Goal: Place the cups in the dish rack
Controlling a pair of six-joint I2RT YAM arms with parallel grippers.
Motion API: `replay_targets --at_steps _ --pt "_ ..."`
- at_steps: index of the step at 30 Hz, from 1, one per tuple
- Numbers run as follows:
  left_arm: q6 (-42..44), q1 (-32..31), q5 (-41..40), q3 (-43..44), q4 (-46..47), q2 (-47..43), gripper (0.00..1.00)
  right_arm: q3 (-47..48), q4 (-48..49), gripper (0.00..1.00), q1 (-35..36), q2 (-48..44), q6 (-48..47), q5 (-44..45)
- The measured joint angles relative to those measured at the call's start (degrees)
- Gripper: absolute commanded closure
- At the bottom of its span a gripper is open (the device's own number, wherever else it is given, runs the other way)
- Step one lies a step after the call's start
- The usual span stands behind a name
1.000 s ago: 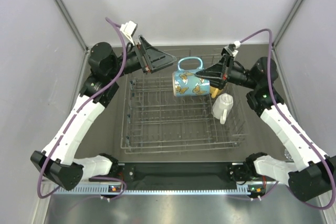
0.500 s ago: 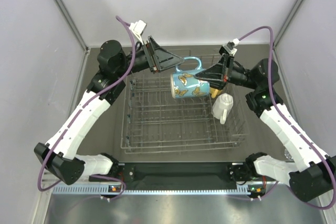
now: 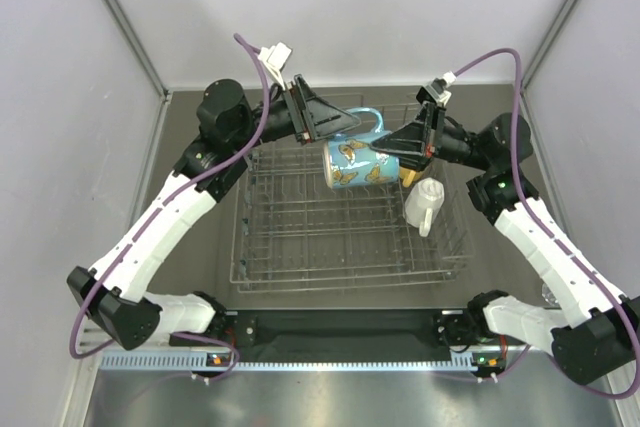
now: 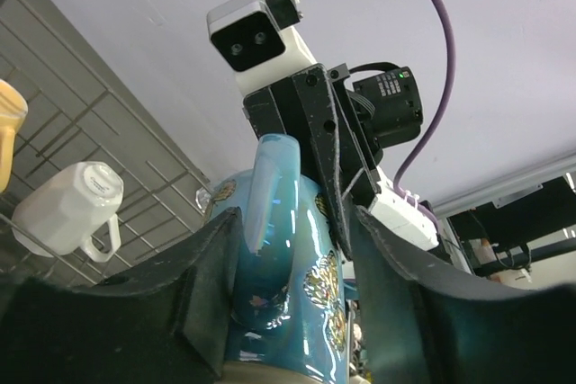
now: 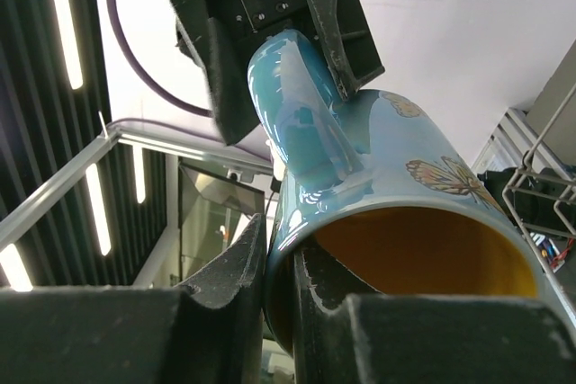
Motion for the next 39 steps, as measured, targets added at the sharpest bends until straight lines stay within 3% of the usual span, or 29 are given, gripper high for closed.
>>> replay_targets --at_steps 5,9,15,16,21,39 --pt "0.7 -0.2 -1.0 0.1 -0.8 0.2 0.68 0.0 1.7 1.0 0.5 0.0 0.6 0.1" --pt "3.1 -0.3 -0.9 0.7 -0.7 0.9 1.0 0.0 1.6 1.0 0.5 0.0 2.8 0.8" --pt "5.4 -0.5 -1.4 3.2 -4.2 1.5 1.0 0.0 1.8 0.98 0.6 0.0 3.2 0.9" --pt "5.9 -0.5 -1.6 3.9 -5.1 1.7 1.0 0.0 1.7 0.89 0.5 0.0 3.1 1.0" --pt "6.8 -0.9 -3.2 8.0 -12.5 3.4 1.0 0.1 -0.4 0.66 0.6 0.0 -0.5 1.6" --pt "6.5 -0.9 -7.3 13.9 -27.9 7.2 1.0 0.0 -9.9 0.36 -2.3 -0.7 -10.2 -0.6"
